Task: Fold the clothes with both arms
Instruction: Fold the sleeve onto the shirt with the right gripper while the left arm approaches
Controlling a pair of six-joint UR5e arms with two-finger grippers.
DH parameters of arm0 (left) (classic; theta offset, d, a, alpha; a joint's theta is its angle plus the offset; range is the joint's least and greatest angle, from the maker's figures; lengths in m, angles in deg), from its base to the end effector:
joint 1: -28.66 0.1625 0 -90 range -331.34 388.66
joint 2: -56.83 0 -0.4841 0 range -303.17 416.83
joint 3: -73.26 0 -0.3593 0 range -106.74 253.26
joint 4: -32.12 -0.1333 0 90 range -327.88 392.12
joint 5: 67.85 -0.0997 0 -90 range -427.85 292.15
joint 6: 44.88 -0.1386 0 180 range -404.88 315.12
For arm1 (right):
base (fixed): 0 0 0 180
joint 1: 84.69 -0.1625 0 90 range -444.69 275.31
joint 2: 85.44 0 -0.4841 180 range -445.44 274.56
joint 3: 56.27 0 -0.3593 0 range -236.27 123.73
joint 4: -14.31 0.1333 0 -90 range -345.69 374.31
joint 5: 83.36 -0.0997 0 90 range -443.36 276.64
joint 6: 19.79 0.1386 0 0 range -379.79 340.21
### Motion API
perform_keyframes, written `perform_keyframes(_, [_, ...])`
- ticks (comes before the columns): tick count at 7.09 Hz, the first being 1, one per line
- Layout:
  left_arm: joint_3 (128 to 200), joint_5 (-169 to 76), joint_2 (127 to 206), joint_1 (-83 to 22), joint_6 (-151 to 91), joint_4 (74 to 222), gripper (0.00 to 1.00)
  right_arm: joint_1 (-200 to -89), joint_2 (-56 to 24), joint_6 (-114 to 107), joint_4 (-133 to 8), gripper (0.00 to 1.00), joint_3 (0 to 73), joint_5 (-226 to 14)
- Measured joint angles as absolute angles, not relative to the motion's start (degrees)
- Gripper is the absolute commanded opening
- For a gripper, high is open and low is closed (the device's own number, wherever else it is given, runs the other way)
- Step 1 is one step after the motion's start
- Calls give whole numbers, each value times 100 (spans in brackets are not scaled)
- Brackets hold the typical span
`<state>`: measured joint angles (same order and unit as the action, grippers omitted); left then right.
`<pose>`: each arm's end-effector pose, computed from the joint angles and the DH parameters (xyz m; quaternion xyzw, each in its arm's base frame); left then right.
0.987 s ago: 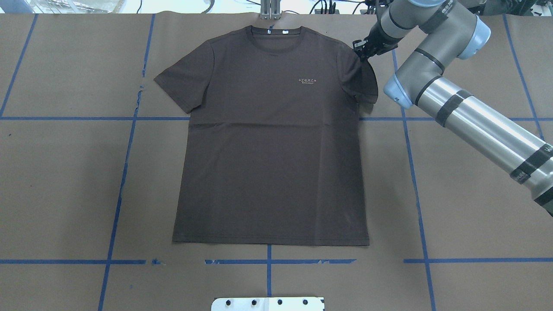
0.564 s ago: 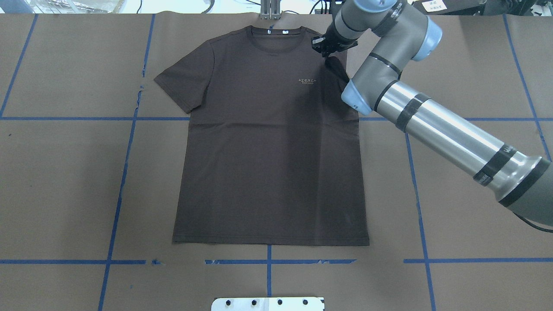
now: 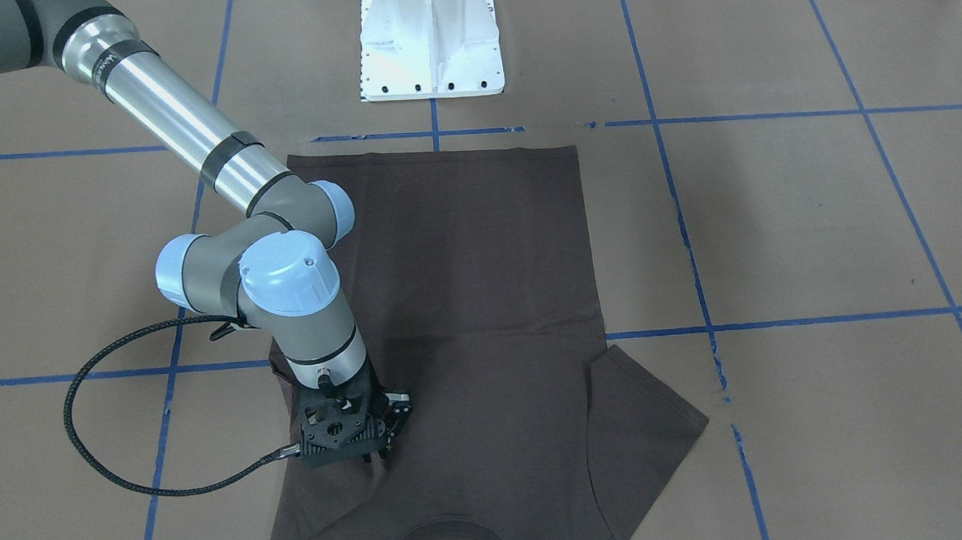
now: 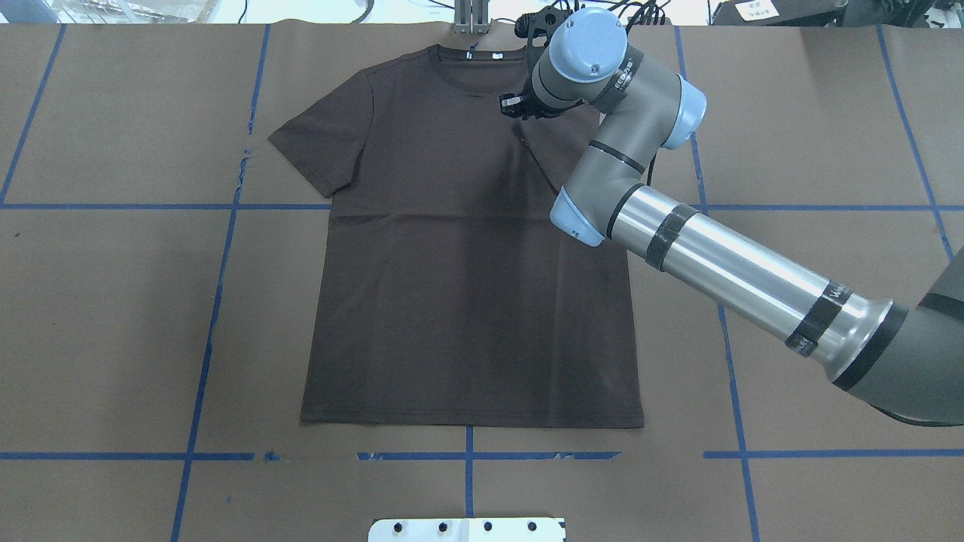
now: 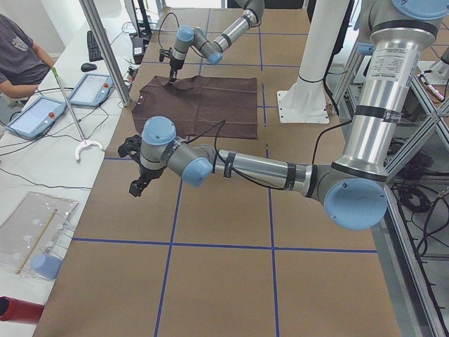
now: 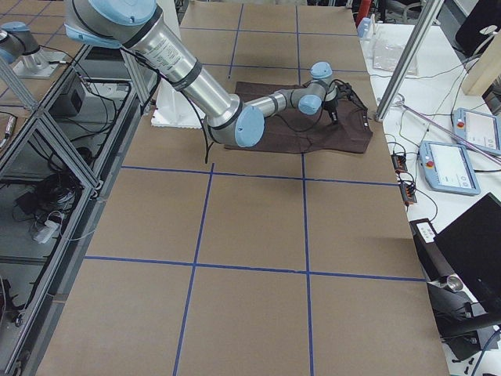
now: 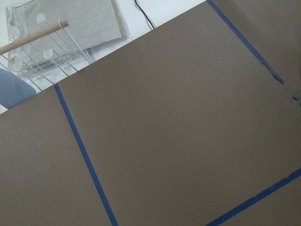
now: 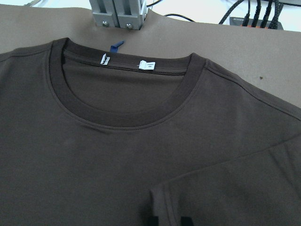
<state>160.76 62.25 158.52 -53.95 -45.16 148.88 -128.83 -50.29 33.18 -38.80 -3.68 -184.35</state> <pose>0.0330 -0.5964 0.6065 0.2691 0.3435 0.1653 0.8845 -0.5767 -0.7085 0.3319 0.2310 -0.4006 0.0113 0.8866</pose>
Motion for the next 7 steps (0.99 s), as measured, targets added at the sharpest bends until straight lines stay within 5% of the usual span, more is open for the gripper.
perform_keyframes(3, [16068, 6203, 16264, -4931, -3517, 14880, 100, -12988, -4983, 3614, -4051, 100, -295, -18795])
perform_keyframes(7, [15935, 5149, 17317, -3268, -176, 15191, 100, -13973, -3876, 2391, -6169, 100, 1389, -20536])
